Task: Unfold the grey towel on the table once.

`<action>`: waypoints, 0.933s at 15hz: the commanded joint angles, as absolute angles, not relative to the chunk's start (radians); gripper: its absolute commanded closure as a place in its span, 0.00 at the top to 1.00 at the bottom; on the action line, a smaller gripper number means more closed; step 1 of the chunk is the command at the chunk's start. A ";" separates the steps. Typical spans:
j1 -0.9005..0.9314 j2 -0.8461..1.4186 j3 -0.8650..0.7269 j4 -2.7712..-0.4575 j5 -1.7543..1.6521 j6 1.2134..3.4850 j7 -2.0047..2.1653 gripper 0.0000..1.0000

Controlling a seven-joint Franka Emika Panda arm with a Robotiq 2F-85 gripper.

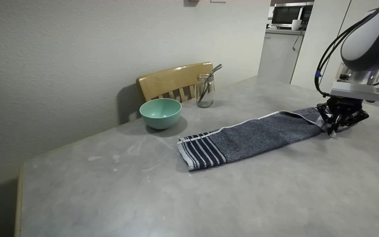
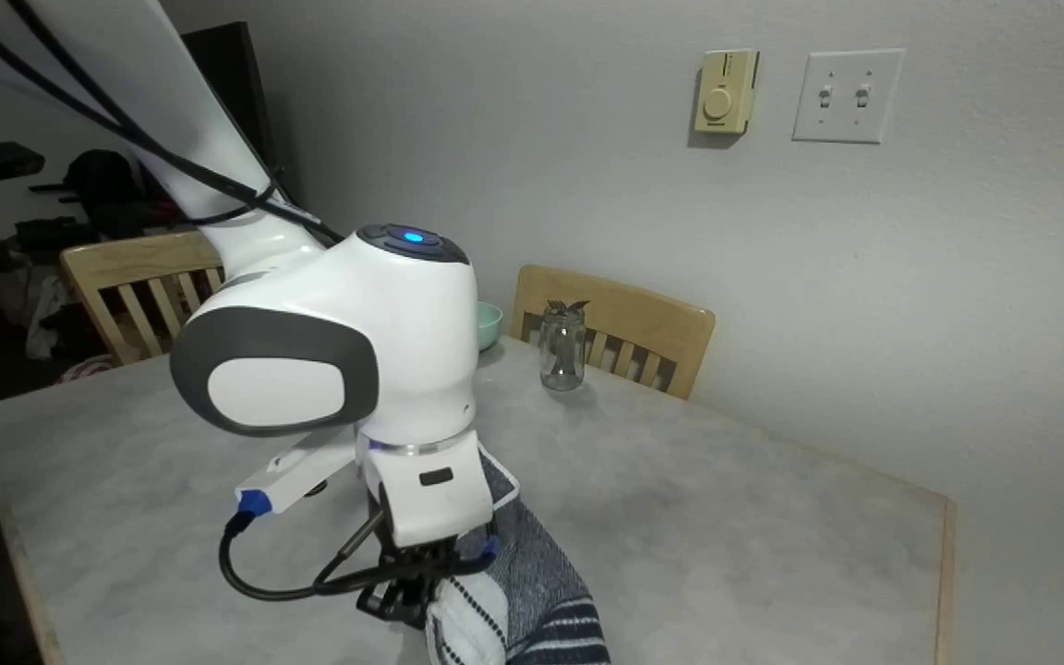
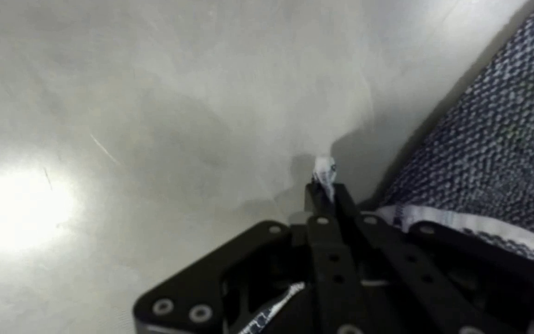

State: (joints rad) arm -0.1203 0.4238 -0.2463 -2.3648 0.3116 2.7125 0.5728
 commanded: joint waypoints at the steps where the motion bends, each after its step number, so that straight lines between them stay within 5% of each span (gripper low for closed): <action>1: -0.012 0.404 -0.379 -2.396 0.188 2.688 0.780 0.01; 6: 0.103 0.357 -0.537 -2.395 -0.035 2.683 1.096 0.01; 14: 0.075 0.378 -0.537 -2.301 -0.174 2.735 1.332 0.01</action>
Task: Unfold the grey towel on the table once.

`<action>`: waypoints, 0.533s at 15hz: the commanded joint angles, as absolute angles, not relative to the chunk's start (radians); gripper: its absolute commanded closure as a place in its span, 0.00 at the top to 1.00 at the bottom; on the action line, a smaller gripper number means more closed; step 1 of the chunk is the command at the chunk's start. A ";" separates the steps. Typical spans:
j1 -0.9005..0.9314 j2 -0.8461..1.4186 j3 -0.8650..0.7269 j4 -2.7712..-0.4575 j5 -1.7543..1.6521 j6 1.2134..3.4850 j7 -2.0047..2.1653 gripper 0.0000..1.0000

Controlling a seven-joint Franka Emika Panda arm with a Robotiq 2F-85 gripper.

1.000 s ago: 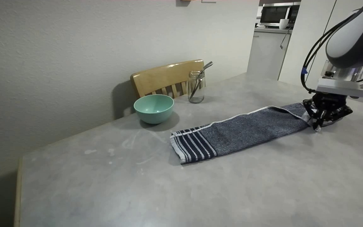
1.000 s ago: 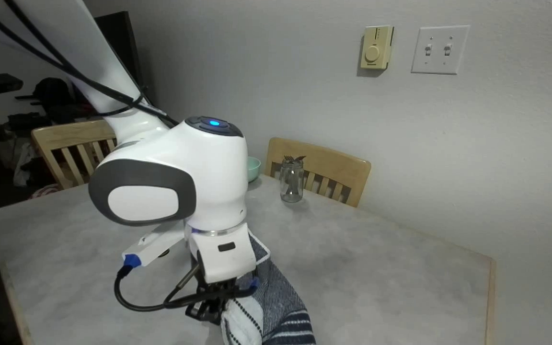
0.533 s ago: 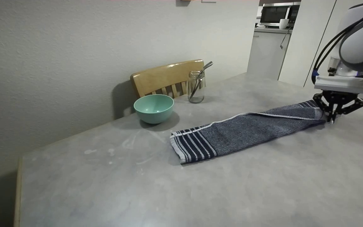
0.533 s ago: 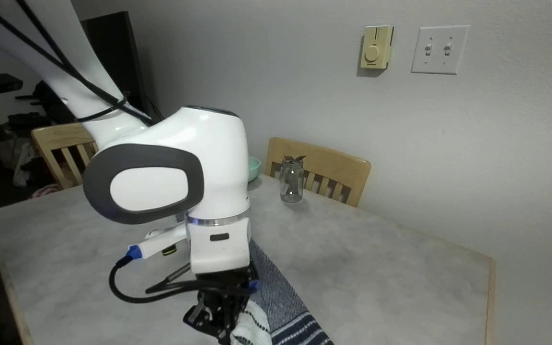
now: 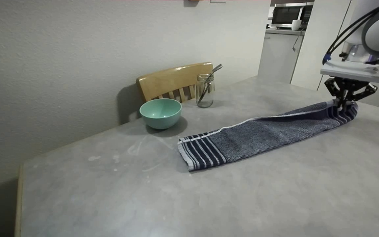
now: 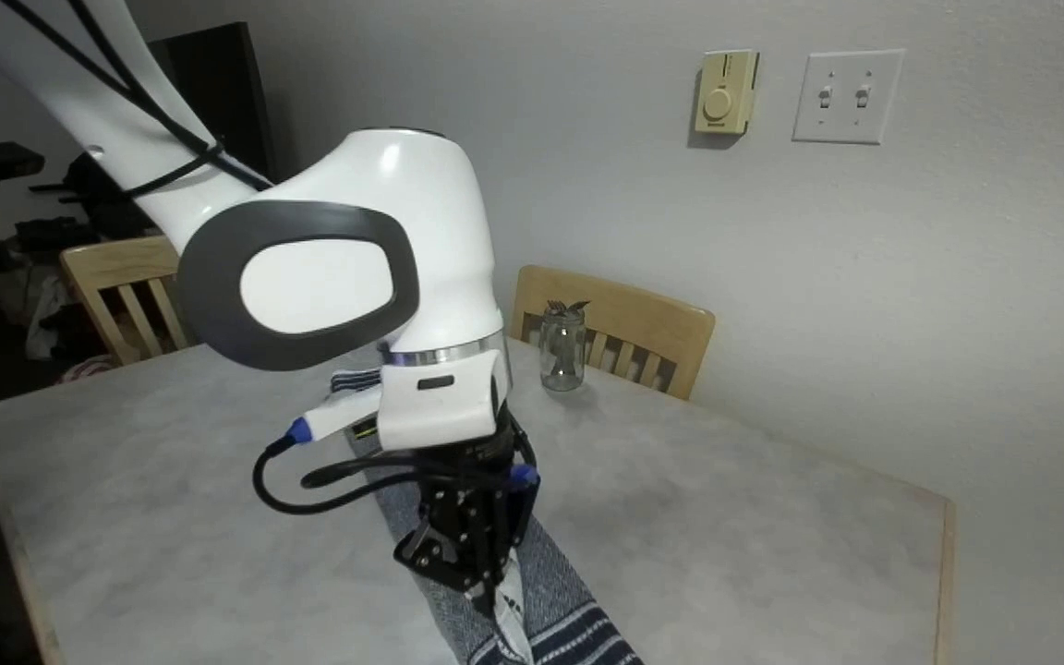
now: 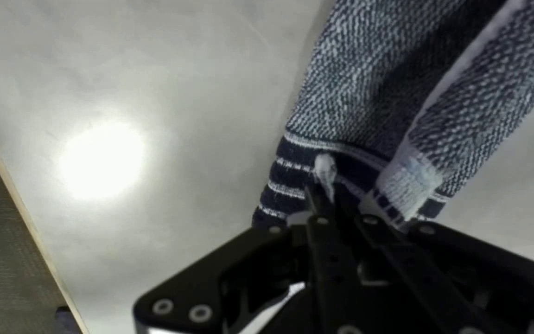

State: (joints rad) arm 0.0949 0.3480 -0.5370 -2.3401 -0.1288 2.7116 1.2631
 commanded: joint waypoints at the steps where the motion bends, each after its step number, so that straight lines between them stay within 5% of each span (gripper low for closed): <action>1: 0.080 0.392 -0.548 -2.286 -0.194 2.744 1.372 0.01; 8: 0.126 0.509 -0.670 -2.172 -0.350 2.785 1.636 0.01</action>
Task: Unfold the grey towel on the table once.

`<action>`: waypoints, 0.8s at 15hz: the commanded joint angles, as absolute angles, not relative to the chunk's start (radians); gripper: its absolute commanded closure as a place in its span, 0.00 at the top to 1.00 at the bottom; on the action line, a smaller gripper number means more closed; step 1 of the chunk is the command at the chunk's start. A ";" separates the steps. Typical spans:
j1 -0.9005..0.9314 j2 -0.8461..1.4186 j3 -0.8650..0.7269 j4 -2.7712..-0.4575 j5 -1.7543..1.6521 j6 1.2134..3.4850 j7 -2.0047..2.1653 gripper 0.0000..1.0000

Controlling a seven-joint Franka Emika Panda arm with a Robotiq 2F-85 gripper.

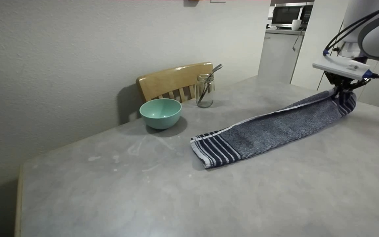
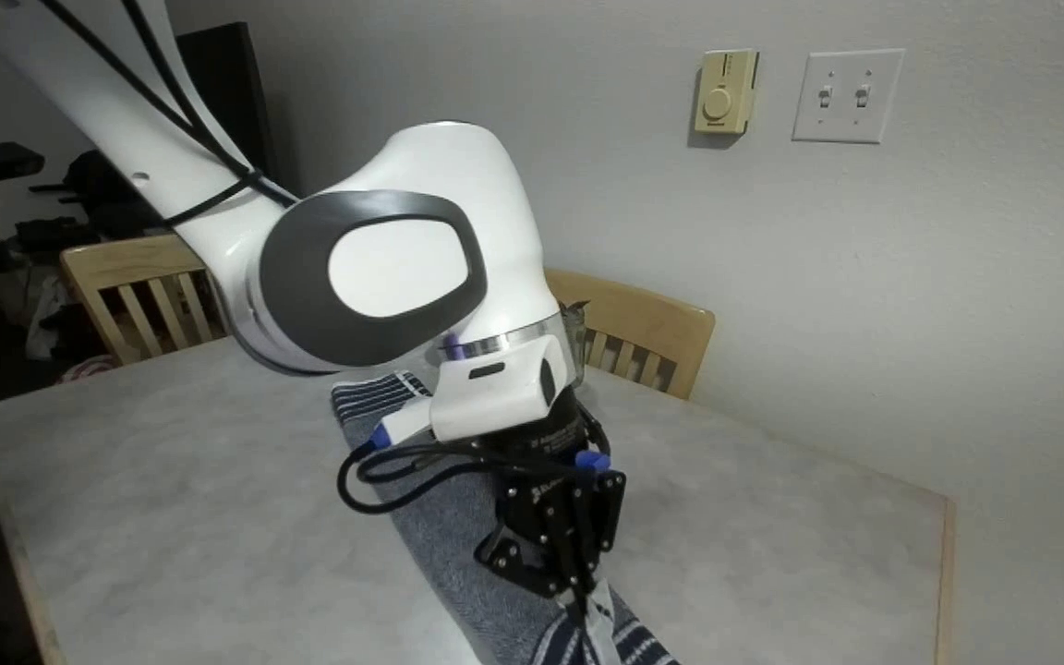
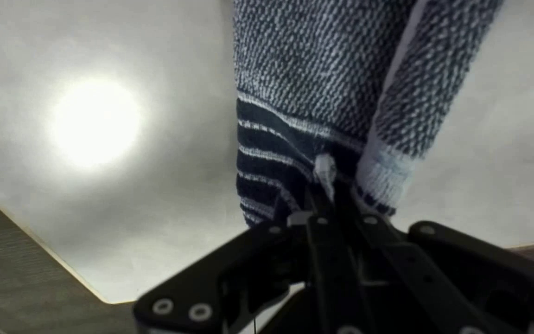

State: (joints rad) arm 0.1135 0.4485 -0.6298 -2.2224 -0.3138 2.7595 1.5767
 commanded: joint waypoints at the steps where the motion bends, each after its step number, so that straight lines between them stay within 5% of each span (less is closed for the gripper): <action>1: 0.121 0.521 -0.670 -2.160 -0.348 2.786 1.638 0.18; 2: 0.122 0.531 -0.675 -2.148 -0.346 2.783 1.642 0.31; 12: 0.200 0.562 -0.742 -2.130 -0.357 2.810 1.645 0.98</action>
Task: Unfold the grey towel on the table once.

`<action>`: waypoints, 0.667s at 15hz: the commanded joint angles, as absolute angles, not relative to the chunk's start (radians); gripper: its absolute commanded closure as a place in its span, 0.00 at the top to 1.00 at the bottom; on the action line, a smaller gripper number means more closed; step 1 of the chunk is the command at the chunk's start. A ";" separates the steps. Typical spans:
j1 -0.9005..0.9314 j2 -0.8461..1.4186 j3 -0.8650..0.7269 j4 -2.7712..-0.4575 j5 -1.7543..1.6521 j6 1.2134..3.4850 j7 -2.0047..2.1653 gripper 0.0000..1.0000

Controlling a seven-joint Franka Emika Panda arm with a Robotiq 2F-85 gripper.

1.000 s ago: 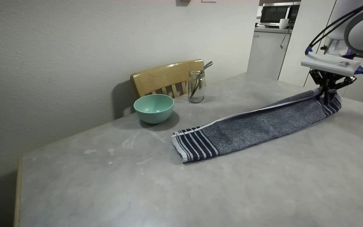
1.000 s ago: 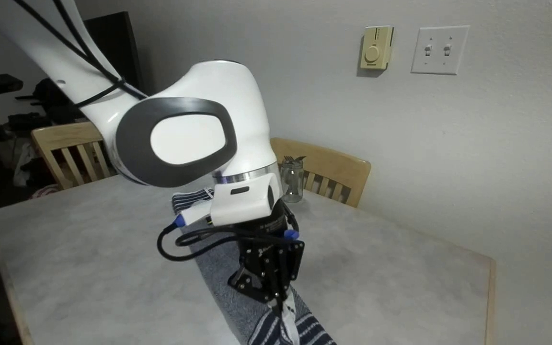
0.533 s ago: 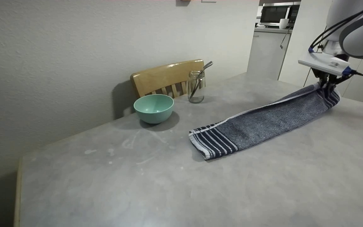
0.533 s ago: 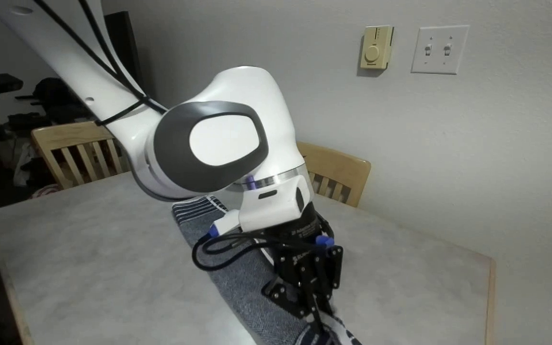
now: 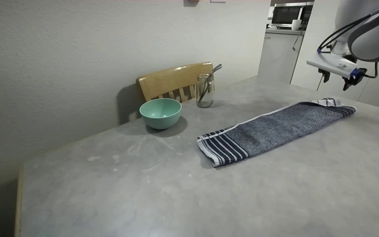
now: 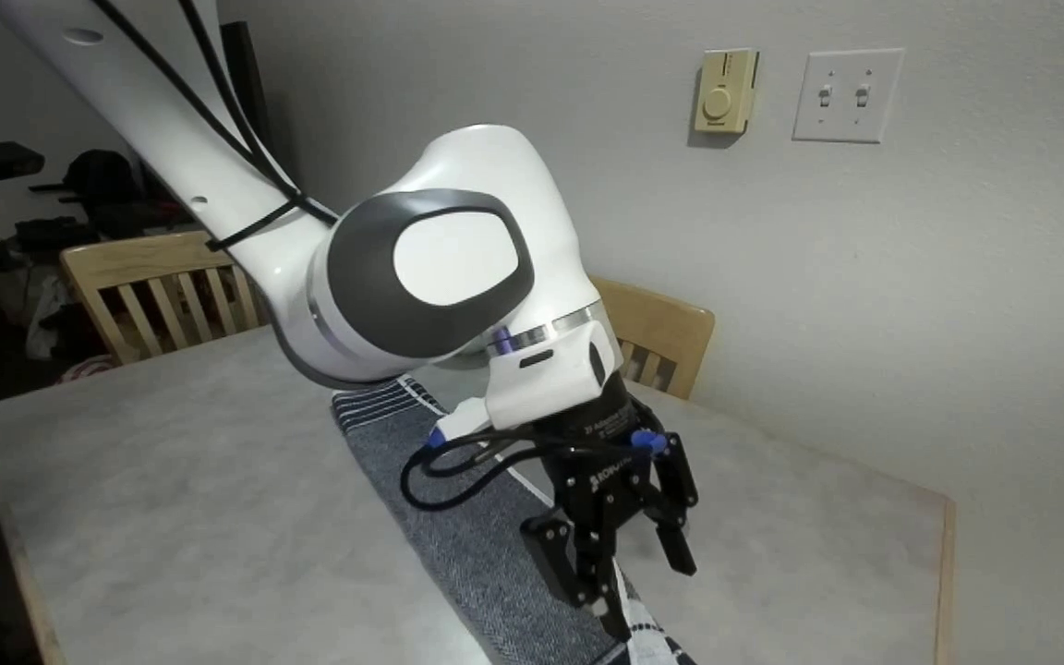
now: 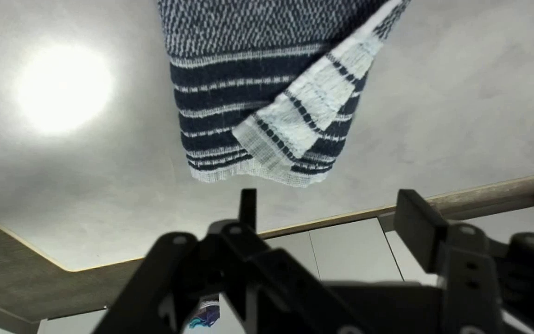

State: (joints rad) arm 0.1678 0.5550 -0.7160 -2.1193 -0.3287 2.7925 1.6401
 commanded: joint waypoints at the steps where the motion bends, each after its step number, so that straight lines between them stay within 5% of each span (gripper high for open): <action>1: 0.197 0.549 -0.729 -2.135 -0.345 2.790 1.626 1.00; 4: 0.171 0.545 -0.686 -2.136 -0.308 2.748 1.612 1.00; 5: 0.155 0.556 -0.672 -2.130 -0.291 2.730 1.617 0.75; 6: 0.139 0.562 -0.660 -2.126 -0.275 2.710 1.619 0.74; 10: 0.026 0.576 -0.581 -2.103 -0.197 2.622 1.588 0.45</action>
State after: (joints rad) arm 0.1191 0.5614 -0.6436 -2.1285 -0.2456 2.6672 1.6309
